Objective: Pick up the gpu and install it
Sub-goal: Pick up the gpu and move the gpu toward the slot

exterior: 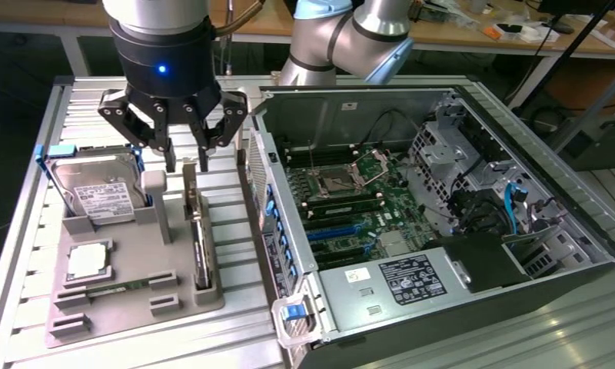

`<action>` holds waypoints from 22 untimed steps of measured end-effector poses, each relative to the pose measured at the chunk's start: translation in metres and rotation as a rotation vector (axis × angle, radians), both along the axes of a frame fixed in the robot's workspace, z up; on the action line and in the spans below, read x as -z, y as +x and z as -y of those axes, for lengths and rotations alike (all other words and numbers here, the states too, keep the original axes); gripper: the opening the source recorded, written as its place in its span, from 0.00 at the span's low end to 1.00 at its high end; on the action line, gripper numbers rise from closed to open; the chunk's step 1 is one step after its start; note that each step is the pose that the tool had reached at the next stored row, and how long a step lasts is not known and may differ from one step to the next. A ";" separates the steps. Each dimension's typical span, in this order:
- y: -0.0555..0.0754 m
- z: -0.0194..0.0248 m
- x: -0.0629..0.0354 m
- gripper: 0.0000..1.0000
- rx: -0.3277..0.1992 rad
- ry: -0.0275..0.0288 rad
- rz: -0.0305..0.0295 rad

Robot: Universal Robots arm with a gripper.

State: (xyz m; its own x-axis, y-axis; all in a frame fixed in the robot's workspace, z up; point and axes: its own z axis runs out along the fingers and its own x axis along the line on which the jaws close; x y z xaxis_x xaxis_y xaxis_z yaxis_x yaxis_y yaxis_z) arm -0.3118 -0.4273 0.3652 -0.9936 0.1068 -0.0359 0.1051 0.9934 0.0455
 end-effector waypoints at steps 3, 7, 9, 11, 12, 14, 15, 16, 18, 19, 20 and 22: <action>0.000 0.0003 0.0019 0.42 0.000 0.0000 0.0003; 0.000 0.0022 0.0119 0.42 0.000 0.0001 0.0008; 0.000 0.0030 0.0174 0.42 0.000 0.0001 0.0011; 0.000 0.0033 0.0227 0.42 0.000 0.0000 0.0015; 0.000 0.0036 0.0247 0.42 0.000 0.0000 0.0015; 0.000 0.0037 0.0252 0.42 0.000 0.0000 0.0015; 0.000 0.0037 0.0254 0.42 0.000 0.0000 0.0016; 0.000 0.0037 0.0258 0.42 0.000 0.0000 0.0015; 0.000 0.0037 0.0260 0.42 0.000 0.0001 0.0016; 0.000 0.0037 0.0262 0.42 0.000 0.0001 0.0016; 0.000 0.0037 0.0263 0.42 0.000 0.0001 0.0016; 0.000 0.0039 0.0267 0.42 0.000 0.0000 0.0016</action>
